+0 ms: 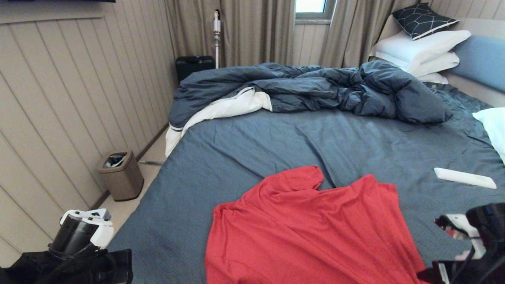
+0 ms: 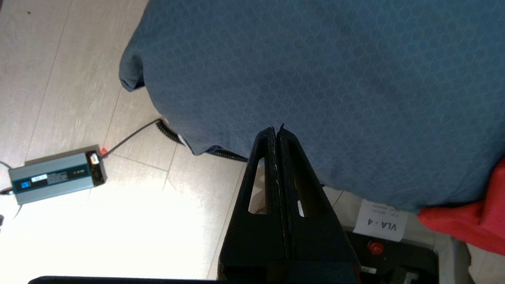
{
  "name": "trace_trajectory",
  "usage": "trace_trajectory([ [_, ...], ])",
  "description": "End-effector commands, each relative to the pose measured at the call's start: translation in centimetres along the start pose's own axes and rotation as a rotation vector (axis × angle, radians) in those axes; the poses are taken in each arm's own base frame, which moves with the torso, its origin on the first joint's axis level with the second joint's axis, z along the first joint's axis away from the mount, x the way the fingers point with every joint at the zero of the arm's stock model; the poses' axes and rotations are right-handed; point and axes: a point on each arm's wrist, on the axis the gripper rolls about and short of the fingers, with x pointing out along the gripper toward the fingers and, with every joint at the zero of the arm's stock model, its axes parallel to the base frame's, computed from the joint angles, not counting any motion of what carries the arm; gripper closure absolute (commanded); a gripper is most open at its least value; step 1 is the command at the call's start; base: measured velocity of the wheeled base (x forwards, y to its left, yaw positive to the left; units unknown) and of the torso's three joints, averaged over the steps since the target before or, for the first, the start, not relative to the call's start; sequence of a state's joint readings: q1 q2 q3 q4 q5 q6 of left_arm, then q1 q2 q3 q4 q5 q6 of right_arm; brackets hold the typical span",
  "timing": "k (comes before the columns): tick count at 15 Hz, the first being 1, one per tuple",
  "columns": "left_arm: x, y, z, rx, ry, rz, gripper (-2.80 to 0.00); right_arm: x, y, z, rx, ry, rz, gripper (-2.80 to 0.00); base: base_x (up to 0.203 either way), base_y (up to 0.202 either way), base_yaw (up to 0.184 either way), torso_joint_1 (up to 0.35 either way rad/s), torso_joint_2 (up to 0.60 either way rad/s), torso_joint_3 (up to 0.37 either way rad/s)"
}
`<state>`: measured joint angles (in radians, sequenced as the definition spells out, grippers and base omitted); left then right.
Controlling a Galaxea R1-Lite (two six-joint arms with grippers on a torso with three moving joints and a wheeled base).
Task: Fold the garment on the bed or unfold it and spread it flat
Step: Unford the red T-shirt
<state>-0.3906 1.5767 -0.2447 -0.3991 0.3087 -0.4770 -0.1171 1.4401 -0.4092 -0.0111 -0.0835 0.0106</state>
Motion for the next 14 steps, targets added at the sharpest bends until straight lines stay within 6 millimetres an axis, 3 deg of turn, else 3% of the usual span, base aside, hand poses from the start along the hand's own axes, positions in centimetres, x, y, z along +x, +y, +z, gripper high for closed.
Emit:
trace_trajectory([
  [1,-0.3,0.0,0.2,-0.01,-0.021,-0.01,0.0,-2.7,0.6,2.8,0.026,-0.182,0.052,0.0,0.0,0.0,0.0,0.0,0.0,0.0],
  [4,-0.6,-0.6,1.4,-0.016,-0.049,-0.064,0.0,-4.0,1.3,5.6,0.068,-0.266,0.193,0.0,0.0,0.0,0.0,0.0,0.0,0.0],
  [6,-0.5,-2.2,4.1,-0.017,-0.12,-0.116,0.0,-3.2,1.4,6.7,0.085,-0.243,0.261,0.0,0.0,0.0,0.0,0.0,0.0,0.0],
  [8,0.2,-4.4,7.3,0.036,-0.174,-0.18,0.0,-2.3,1.3,7.2,0.101,-0.229,0.309,0.0,0.0,0.0,0.0,0.0,0.0,0.0],
  [11,3.5,-8.8,11.1,0.124,-0.212,-0.234,0.0,-1.8,0.9,7.2,0.117,-0.235,0.347,0.0,0.0,0.0,0.0,0.0,0.0,0.0],
  [13,5.4,-11.7,11.9,0.181,-0.21,-0.272,0.0,-1.6,0.6,6.7,0.126,-0.226,0.357,0.0,0.0,0.0,0.0,0.0,0.0,0.0],
  [14,5.4,-12.9,10.8,0.235,-0.147,-0.305,0.0,-1.3,0.4,6.5,0.128,-0.231,0.371,0.0,0.0,0.0,0.0,0.0,0.0,0.0],
])
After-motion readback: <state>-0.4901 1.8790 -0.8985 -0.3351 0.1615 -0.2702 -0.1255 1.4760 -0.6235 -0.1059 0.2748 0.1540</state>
